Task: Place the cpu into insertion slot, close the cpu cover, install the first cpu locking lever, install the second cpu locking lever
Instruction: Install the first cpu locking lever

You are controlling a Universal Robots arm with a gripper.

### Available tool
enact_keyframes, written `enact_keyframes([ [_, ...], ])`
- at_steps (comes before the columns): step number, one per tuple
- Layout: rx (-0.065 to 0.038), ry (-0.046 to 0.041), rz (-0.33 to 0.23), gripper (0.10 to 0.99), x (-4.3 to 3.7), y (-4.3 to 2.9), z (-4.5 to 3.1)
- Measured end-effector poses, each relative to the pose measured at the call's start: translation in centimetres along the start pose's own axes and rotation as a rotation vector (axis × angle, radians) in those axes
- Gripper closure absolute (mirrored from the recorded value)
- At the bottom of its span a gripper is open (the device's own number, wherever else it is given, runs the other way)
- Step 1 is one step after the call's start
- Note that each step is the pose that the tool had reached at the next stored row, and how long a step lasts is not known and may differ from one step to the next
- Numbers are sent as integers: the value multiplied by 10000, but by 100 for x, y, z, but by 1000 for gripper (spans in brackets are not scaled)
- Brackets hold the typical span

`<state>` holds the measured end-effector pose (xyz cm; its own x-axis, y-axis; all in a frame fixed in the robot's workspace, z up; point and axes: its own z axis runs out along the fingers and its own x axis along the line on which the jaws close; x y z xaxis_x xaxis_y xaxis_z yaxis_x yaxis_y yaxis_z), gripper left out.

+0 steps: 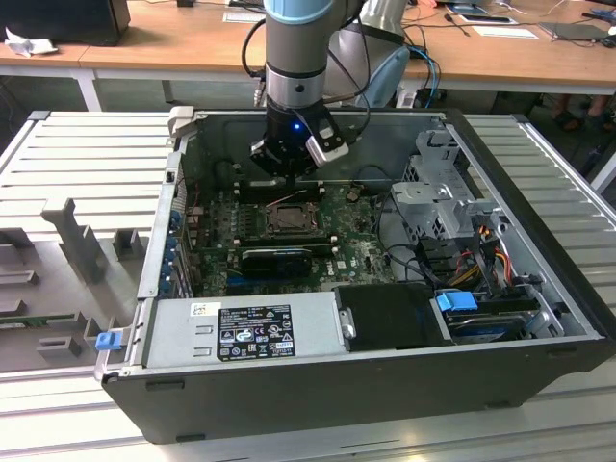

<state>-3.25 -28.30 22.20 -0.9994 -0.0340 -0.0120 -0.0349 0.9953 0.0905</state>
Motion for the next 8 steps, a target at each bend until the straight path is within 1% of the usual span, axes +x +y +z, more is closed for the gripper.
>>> enact_keyframes([
  [8,-1,-1,1,980,-69,-15,21],
])
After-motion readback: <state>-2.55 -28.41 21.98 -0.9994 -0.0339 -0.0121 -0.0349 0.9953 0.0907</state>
